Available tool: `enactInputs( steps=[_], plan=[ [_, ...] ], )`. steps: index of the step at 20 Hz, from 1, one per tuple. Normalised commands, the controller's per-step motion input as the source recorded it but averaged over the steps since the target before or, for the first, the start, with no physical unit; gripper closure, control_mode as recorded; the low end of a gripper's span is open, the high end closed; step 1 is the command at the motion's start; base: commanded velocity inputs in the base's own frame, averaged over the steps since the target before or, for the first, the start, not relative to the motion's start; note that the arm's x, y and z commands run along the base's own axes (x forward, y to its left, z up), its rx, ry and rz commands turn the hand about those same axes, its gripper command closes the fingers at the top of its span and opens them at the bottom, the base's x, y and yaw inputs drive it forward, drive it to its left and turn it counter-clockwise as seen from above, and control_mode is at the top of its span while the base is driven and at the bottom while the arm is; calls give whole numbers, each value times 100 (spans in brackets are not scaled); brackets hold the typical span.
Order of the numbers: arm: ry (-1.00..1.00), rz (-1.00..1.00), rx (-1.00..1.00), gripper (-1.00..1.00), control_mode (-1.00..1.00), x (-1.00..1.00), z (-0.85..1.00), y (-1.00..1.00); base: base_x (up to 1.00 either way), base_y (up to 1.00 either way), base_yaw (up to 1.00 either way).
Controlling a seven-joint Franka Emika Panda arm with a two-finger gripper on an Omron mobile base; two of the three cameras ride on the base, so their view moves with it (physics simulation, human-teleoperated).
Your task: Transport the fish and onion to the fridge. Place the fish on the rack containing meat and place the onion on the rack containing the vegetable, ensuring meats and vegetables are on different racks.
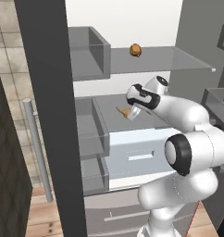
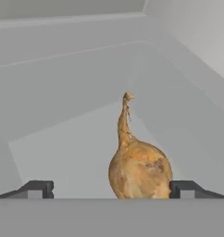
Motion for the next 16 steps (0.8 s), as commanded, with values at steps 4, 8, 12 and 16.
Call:
enactInputs(
  steps=[4,8,12,16],
  plan=[
    [0,0,0,-100,-100,-92,1,1,0,0,0],
    [0,0,0,-100,-100,-100,36,4,0,0,0],
    [1,-6,0,-100,-100,-100,69,10,0,0,0],
    [8,-21,0,-100,-100,-90,95,10,0,0,0]
  ],
)
